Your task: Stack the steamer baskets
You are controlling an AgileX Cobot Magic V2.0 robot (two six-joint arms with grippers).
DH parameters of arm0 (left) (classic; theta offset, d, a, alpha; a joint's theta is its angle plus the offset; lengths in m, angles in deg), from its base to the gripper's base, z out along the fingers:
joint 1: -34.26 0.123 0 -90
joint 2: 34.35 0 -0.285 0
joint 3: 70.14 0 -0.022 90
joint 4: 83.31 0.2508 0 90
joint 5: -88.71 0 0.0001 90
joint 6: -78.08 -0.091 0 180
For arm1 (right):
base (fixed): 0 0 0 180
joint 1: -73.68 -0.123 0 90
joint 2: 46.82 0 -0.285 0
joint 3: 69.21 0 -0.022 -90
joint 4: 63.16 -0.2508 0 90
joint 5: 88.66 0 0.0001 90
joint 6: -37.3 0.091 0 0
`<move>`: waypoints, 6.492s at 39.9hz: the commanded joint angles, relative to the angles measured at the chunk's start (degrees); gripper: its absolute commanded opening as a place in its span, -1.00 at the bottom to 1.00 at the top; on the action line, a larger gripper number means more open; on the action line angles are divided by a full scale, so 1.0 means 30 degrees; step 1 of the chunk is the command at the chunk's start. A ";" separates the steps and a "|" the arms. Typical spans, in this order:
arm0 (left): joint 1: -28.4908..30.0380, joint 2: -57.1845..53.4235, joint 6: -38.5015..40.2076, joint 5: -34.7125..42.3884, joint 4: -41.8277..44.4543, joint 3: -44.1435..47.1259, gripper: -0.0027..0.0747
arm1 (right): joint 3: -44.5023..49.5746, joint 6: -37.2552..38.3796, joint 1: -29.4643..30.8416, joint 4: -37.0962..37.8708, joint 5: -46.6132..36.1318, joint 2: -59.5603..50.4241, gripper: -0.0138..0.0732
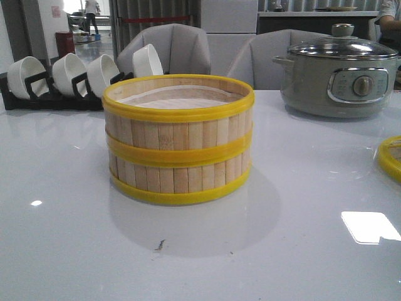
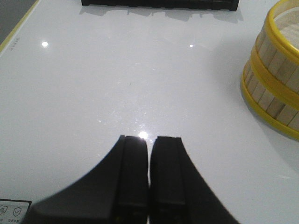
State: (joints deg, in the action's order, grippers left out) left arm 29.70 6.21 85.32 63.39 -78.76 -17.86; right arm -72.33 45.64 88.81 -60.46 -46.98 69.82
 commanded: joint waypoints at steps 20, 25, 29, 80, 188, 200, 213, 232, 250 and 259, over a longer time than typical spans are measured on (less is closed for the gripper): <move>-0.0130 0.0024 0.0113 0.1467 0.0011 -0.0554 -0.69 | -0.0650 -0.0210 0.0096 0.0259 -0.0558 -0.0294 -0.02; -0.0130 0.0024 0.0113 0.1467 0.0011 -0.0554 -0.69 | -0.0650 -0.0210 0.0096 0.0259 -0.0528 -0.0294 -0.34; -0.0130 0.0024 0.0113 0.1467 0.0011 -0.0554 -0.69 | -0.0650 -0.0210 0.0096 0.0259 -0.0485 -0.0294 -0.55; -0.0130 0.0024 0.0113 0.1467 0.0011 -0.0554 -0.69 | -1.6861 -0.0210 -1.4807 -0.0182 0.6741 0.2718 -0.55; -0.0130 0.0024 0.0113 0.1467 0.0011 -0.0554 -0.69 | -1.2021 -0.0210 -1.3060 0.2052 0.2085 -0.4345 0.05; -0.0130 0.0024 0.0113 0.1467 0.0011 -0.0554 -0.69 | -0.1700 -0.0210 -1.0027 0.2052 -0.4622 -1.2625 0.05; -0.0130 0.0024 0.0113 0.1467 0.0011 -0.0554 -0.69 | 0.7968 -0.0210 -0.5906 0.2052 -0.7791 -2.0121 0.05; -0.0130 0.0024 0.0113 0.1467 0.0011 -0.0554 -0.69 | 1.7770 -0.0210 -0.5236 0.2052 -1.0585 -2.8992 0.05; -0.0130 0.0024 0.0113 0.1467 0.0011 -0.0554 -0.69 | 2.1840 -0.0210 -0.5201 0.2052 -1.1827 -3.3511 -0.01; -0.0130 0.0024 0.0113 0.1467 0.0011 -0.0554 -0.69 | 2.1840 -0.0210 -0.5201 0.2052 -1.1793 -3.3511 -0.51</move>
State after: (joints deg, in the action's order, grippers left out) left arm 29.70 6.21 85.32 63.39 -78.76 -17.76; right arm -5.12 45.50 72.90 -55.29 -76.95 -31.26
